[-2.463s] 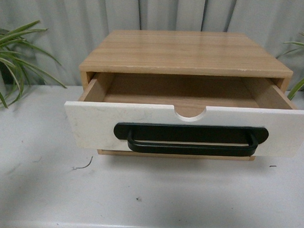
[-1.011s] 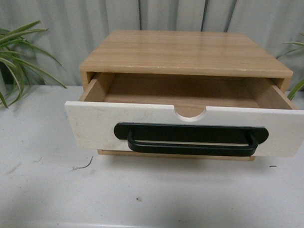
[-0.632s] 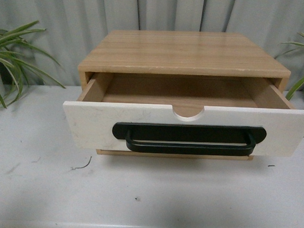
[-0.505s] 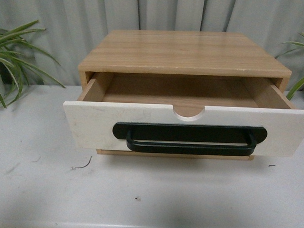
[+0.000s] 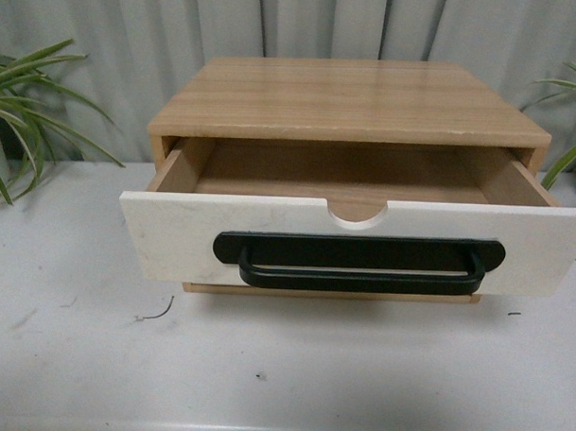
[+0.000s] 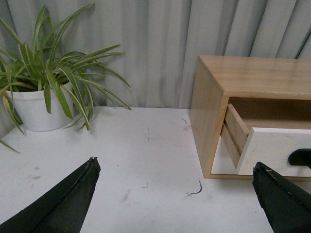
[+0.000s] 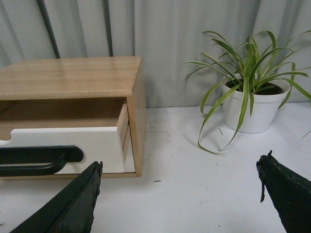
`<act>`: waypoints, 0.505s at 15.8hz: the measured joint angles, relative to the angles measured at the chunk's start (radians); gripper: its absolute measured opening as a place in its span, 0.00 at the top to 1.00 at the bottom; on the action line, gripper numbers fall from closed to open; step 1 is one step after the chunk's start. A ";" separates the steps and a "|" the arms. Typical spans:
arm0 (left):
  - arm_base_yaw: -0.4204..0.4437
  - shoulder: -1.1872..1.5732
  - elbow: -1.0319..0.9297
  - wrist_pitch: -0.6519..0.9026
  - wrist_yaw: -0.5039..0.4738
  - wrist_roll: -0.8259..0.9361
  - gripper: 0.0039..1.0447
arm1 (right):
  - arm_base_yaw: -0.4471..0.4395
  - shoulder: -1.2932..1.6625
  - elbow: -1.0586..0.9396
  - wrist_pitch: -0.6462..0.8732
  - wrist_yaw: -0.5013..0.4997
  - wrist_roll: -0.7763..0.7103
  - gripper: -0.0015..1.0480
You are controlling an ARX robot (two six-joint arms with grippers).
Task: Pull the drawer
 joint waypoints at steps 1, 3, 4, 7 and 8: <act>0.000 0.000 0.000 0.000 0.000 0.000 0.06 | 0.000 0.000 0.000 0.000 0.000 0.000 0.06; 0.000 0.000 0.000 0.000 0.000 0.000 0.06 | 0.000 0.000 0.000 0.000 0.000 0.000 0.06; 0.000 0.000 0.000 0.000 0.000 0.000 0.06 | 0.000 0.000 0.000 0.000 0.000 0.000 0.06; 0.000 0.000 0.000 0.000 0.000 0.000 0.06 | 0.000 0.000 0.000 0.000 0.000 0.000 0.06; 0.000 0.000 0.000 0.000 0.000 0.000 0.06 | 0.000 0.000 0.000 0.000 0.000 0.000 0.06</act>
